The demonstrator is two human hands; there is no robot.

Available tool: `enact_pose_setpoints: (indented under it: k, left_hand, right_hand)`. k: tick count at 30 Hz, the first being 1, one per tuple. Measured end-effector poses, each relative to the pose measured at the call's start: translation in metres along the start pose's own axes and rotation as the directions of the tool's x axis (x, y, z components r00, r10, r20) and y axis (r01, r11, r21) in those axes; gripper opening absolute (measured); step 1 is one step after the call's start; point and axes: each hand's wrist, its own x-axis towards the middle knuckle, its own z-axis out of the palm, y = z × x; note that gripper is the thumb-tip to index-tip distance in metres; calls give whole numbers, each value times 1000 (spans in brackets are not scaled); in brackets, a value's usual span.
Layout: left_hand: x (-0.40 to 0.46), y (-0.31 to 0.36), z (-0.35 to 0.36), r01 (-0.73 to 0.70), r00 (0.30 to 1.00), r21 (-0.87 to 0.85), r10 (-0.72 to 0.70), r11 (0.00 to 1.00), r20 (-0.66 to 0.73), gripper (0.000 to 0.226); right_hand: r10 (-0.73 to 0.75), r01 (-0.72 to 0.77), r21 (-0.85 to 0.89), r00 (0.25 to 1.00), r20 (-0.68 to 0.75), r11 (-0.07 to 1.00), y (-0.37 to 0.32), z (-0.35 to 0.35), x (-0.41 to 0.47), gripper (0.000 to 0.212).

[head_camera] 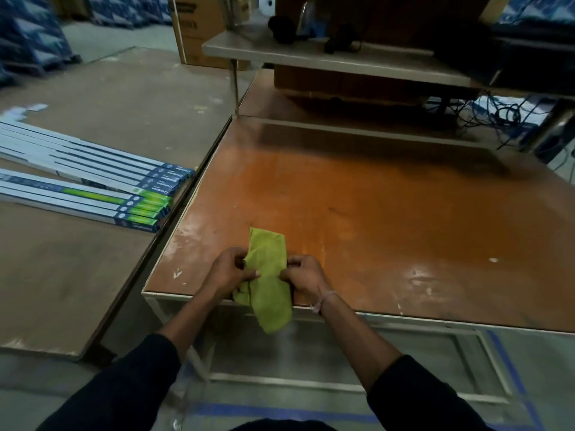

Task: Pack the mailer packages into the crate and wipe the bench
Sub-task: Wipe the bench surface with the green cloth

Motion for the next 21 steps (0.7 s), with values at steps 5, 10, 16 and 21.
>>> enact_pose_setpoints:
  k: [5, 10, 16, 21]
  left_hand:
    - [-3, 10, 1, -231, 969, -125, 240, 965, 62, 21]
    - [9, 20, -2, -368, 901, 25, 349, 930, 257, 33]
    - [33, 35, -3, -301, 871, -129, 328, 945, 366, 38]
    - [50, 47, 7, -23, 832, -311, 191, 950, 521, 37]
  right_hand:
    - [-129, 126, 111, 992, 16, 986, -11, -22, -21, 20]
    - [-214, 200, 240, 976, 31, 950, -2, -37, -17, 27]
    - [-97, 121, 399, 992, -80, 909, -5, -41, -16, 36]
    - [-91, 209, 460, 959, -267, 863, -11, -47, -36, 34]
